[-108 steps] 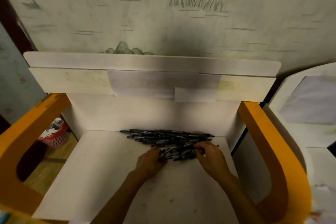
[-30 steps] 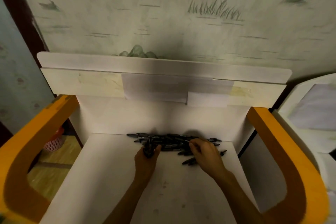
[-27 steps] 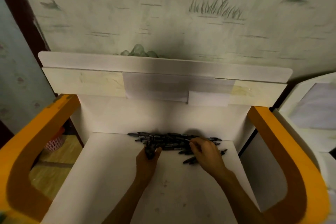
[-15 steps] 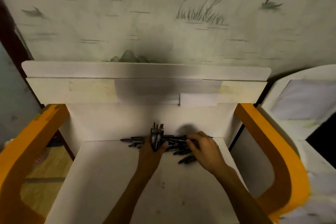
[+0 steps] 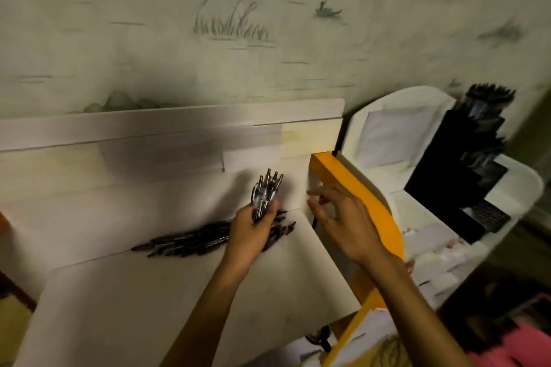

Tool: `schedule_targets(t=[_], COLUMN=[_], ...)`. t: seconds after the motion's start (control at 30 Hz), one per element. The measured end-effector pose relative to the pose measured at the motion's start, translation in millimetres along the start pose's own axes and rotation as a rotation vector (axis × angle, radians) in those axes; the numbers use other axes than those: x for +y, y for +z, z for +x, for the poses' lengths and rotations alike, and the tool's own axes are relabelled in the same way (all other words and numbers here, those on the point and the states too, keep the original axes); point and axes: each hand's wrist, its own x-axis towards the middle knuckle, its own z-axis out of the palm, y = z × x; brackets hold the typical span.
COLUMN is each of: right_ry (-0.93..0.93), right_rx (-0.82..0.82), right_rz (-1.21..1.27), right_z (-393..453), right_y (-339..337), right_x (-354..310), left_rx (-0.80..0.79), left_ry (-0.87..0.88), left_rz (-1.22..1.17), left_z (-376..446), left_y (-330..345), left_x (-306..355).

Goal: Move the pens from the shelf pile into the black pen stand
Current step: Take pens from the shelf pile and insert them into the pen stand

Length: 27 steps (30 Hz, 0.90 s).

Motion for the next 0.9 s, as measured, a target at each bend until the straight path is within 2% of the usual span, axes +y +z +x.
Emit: schedule_targets(t=[0.07,0.17,0.33,0.53,0.7,0.9], right_ry=[0.000,0.036,0.111,0.120,0.127,0.182], right_rx=[0.037,0.084,0.126,0.145,0.125,0.097], right_rz=[-0.014,-0.025,-0.032,-0.024,-0.068,-0.093], right_z=[-10,-29,-69,-121,-154,-173], right_y=[-27,-63,-116,-182,-228,-268], right_x=[12,38,95,165,225,282], left_rx=[-0.053,-0.194,-0.292,-0.208,-0.120,-0.143], left_ry=[-0.043,-0.082,-0.032,0.031,0.003,-0.047], left_rz=[-0.008,-0.138,-0.271,-0.256,-0.222,-0.153], left_z=[-8,-24,-57,-103,-126,-128], left_y=[21,53,118,217,298,379], left_x=[12,28,54,70,79,76])
